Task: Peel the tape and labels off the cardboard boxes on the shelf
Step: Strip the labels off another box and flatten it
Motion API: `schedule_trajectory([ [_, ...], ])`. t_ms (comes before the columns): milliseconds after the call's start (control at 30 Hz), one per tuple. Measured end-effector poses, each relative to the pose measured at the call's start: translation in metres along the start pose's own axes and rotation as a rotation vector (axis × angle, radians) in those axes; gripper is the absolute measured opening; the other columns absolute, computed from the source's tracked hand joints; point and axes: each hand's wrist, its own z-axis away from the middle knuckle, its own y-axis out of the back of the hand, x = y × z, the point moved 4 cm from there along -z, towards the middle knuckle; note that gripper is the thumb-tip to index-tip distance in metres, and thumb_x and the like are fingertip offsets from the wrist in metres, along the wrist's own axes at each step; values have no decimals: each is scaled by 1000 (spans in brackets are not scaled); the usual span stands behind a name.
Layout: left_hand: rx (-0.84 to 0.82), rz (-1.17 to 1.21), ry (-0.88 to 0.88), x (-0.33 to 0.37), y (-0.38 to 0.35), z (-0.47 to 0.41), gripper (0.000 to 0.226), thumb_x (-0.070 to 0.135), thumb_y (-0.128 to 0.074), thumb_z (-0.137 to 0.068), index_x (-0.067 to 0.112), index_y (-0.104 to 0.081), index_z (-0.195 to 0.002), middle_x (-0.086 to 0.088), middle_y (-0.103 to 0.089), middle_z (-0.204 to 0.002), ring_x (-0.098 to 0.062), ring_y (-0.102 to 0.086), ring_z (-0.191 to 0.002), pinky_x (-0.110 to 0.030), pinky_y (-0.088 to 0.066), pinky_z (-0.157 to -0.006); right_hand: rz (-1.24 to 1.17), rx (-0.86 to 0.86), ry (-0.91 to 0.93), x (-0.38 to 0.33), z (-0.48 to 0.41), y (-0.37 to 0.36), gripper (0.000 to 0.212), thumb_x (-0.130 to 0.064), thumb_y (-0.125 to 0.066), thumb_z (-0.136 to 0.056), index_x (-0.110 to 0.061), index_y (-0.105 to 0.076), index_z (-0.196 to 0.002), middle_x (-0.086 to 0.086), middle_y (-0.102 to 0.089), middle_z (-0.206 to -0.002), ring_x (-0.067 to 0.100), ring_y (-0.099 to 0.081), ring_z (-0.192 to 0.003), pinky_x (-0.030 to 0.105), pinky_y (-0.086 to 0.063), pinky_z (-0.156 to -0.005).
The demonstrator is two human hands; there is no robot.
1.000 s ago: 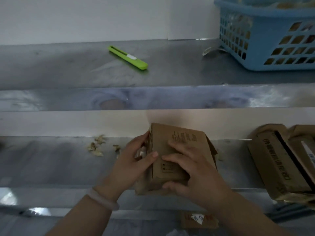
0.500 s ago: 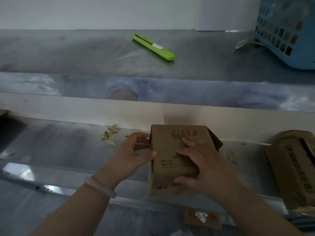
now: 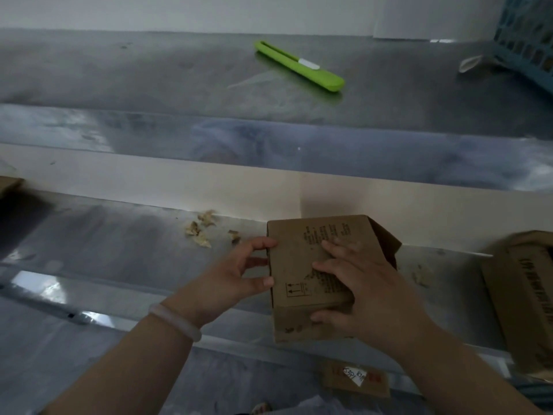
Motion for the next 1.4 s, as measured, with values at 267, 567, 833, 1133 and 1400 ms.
schedule_trajectory([
  [267, 87, -110, -37, 2, 2, -1, 58, 25, -70, -64, 34, -54, -119, 8, -45, -132, -10, -51, -117, -35, -50, -96, -5, 21, 1, -3, 1, 1, 73, -78, -51, -67, -35, -59, -125, -11, -46, -145, 2, -26, -138, 29, -19, -109],
  [567, 270, -495, -235, 20, 2, 0, 33, 30, -66, -71, 36, -56, -101, 23, -47, -119, 2, -54, -102, -23, -49, -81, 44, 25, -4, -3, -1, 1, 70, -74, -51, -70, -33, -59, -126, -10, -48, -144, 4, -31, -138, 34, -24, -111],
  [833, 283, -413, -135, 27, 7, -7, 26, 9, -69, -76, 29, -62, -90, 14, -57, -114, 2, -67, -79, -21, -54, -77, 29, 55, 4, -5, -2, 2, 69, -72, -53, -70, -31, -62, -125, -8, -52, -141, 6, -36, -136, 36, -28, -110],
  [1133, 284, -695, -44, 41, 10, -7, 13, 24, -71, -77, 25, -62, -87, 13, -61, -93, -1, -61, -82, -18, -50, -72, 43, 51, 3, -3, 0, 1, 69, -72, -53, -71, -31, -62, -125, -8, -52, -141, 7, -37, -136, 36, -28, -111],
  [1400, 288, -161, 127, 22, -1, -13, 13, 7, -64, -80, 12, -59, -91, -9, -61, -96, -25, -66, -90, -41, -61, -71, 63, 92, 18, -4, 2, 0, 67, -71, -54, -72, -29, -63, -124, -8, -52, -141, 8, -37, -136, 36, -28, -112],
])
